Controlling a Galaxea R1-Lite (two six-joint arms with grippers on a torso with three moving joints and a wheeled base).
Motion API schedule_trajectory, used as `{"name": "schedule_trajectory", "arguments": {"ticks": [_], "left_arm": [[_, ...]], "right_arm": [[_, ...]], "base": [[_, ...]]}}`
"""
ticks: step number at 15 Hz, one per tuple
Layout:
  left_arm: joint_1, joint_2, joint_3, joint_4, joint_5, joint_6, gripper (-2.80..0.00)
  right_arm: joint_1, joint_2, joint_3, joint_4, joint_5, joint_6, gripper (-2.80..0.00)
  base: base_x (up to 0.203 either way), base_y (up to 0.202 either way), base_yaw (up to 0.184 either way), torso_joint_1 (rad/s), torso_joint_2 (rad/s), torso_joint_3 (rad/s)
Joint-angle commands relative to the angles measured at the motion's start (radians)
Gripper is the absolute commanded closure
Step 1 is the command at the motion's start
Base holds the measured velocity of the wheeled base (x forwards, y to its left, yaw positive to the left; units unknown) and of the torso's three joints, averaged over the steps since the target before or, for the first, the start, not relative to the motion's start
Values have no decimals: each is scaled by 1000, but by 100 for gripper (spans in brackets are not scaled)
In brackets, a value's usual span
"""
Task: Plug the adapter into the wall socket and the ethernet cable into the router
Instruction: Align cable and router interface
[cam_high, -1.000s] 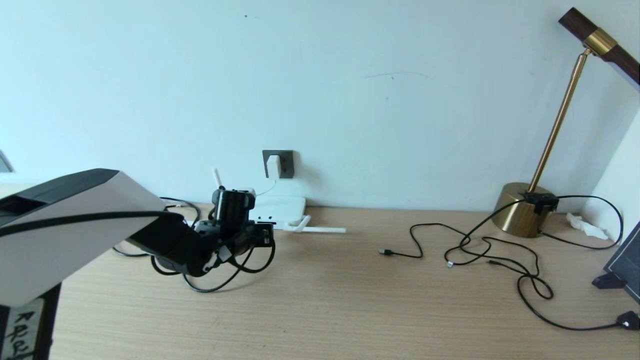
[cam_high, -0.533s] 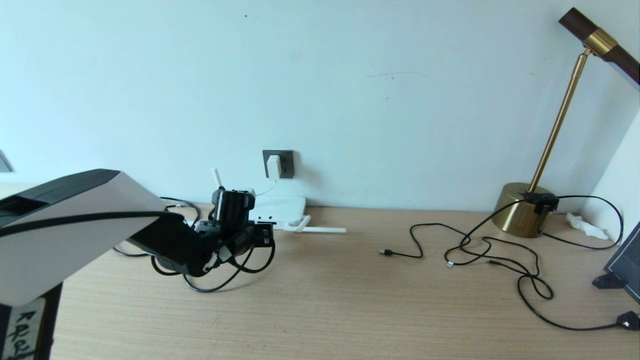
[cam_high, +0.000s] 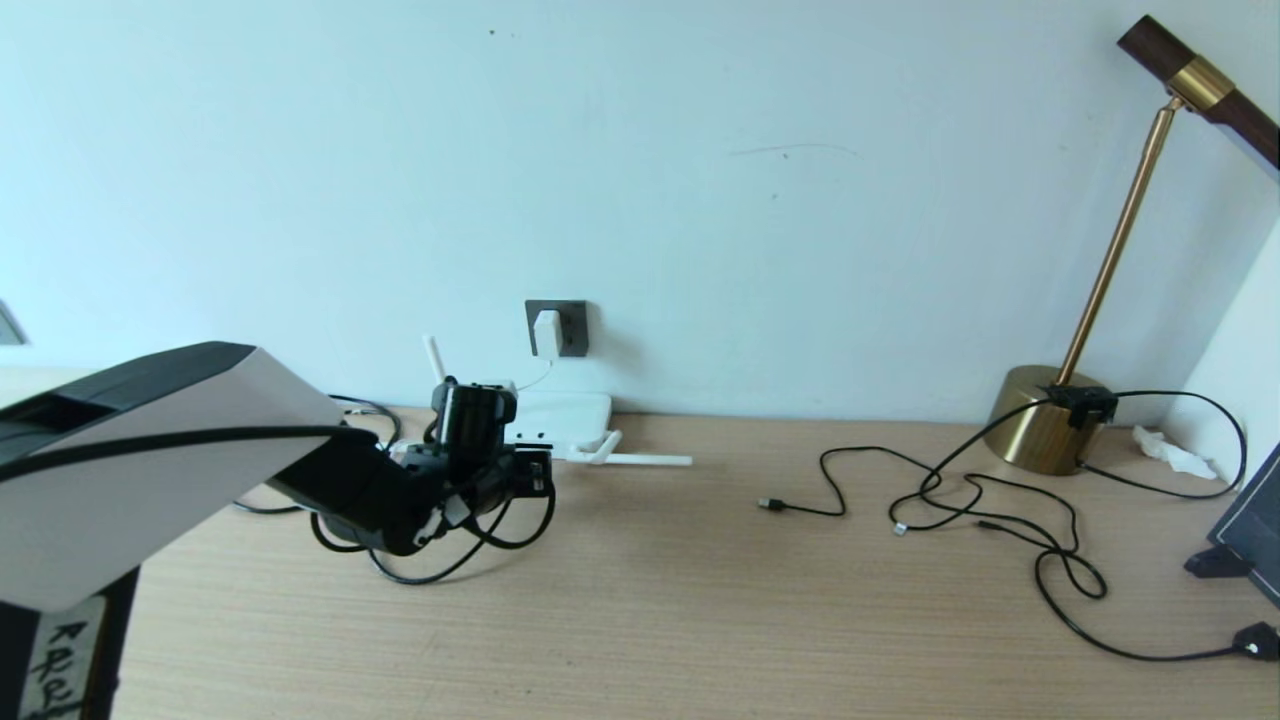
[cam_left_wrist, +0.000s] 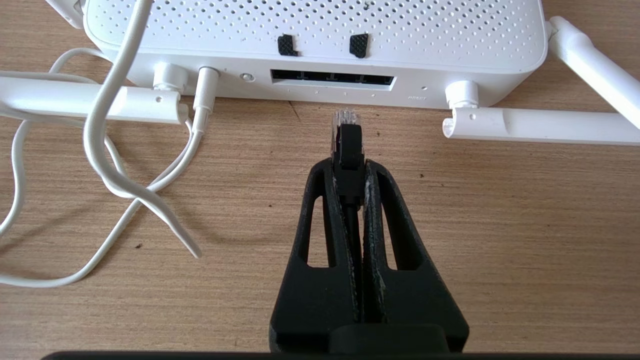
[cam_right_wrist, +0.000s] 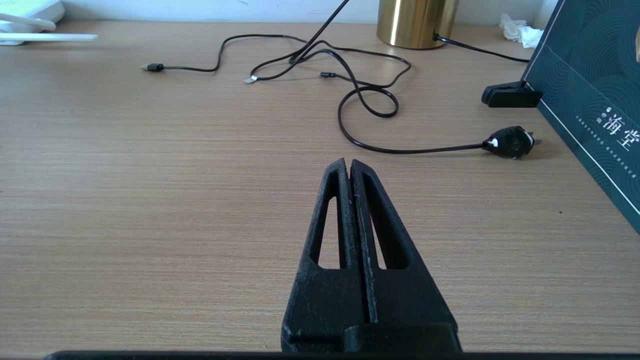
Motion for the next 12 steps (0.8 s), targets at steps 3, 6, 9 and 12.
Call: {"name": "schedule_trajectory", "arguments": {"ticks": [3,6,9,12], "left_arm": [[0,36,-30,-1,6,-1,0],[0,38,-42,-1,6,-1,0],[0,38,-51,0,6,-1,0],[-3,50,-83,5,6,0,0]], "right_arm": [[0,1,0,1,0,0,0],[0,1,0,1,0,0,0],[0,0,0,1,0,0,0],[0,1,0,1,0,0,0]], "base": [[0,0,0,0,0,0],[0,0,0,0,0,0],[0,0,0,0,0,0],[0,0,0,0,0,0]]}}
